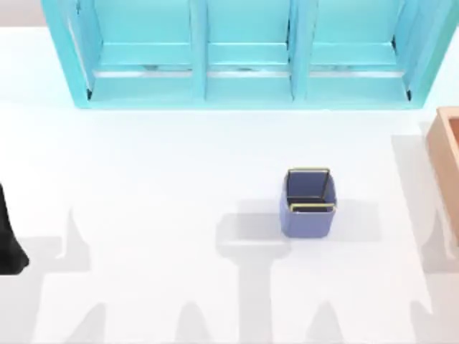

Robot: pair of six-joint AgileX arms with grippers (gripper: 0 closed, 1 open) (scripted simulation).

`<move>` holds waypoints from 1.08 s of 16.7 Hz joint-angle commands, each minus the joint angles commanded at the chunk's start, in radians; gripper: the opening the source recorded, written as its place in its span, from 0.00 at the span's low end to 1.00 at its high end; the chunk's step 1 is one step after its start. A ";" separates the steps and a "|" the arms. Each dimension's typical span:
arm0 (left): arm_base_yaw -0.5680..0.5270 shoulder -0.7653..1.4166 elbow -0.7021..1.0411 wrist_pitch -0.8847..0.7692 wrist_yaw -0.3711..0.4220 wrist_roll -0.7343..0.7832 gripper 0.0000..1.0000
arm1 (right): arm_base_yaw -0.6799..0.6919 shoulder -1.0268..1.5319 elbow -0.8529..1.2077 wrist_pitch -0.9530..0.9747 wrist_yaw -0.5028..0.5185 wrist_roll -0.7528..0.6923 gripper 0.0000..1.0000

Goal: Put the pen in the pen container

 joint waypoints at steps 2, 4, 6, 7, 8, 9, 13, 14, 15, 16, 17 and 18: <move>0.000 0.000 0.000 0.000 0.000 0.000 1.00 | 0.000 0.000 0.000 0.000 0.000 0.000 1.00; 0.019 0.031 0.024 -0.007 0.015 -0.012 1.00 | 0.000 0.000 0.000 0.000 0.000 0.000 1.00; 0.060 0.105 0.077 -0.023 0.050 -0.038 1.00 | 0.000 0.000 0.000 0.000 0.000 0.000 1.00; 0.087 0.158 0.112 -0.034 0.074 -0.056 1.00 | 0.000 0.000 0.000 0.000 0.000 0.000 1.00; 0.116 0.222 0.151 -0.047 0.102 -0.076 1.00 | 0.000 0.000 0.000 0.000 0.000 0.000 1.00; 0.149 0.296 0.194 -0.062 0.133 -0.098 1.00 | 0.000 0.000 0.000 0.000 0.000 0.000 1.00; 0.301 0.680 0.386 -0.138 0.279 -0.203 1.00 | 0.000 0.000 0.000 0.000 0.000 0.000 1.00; 0.342 0.790 0.437 -0.159 0.317 -0.232 1.00 | 0.000 0.000 0.000 0.000 0.000 0.000 1.00; 0.383 0.901 0.487 -0.180 0.356 -0.261 1.00 | 0.000 0.000 0.000 0.000 0.000 0.000 1.00; 0.424 1.011 0.538 -0.202 0.394 -0.290 1.00 | 0.000 0.000 0.000 0.000 0.000 0.000 1.00; 0.464 1.118 0.587 -0.222 0.431 -0.318 1.00 | 0.000 0.000 0.000 0.000 0.000 0.000 1.00; 0.504 1.219 0.634 -0.242 0.467 -0.345 1.00 | 0.000 0.000 0.000 0.000 0.000 0.000 1.00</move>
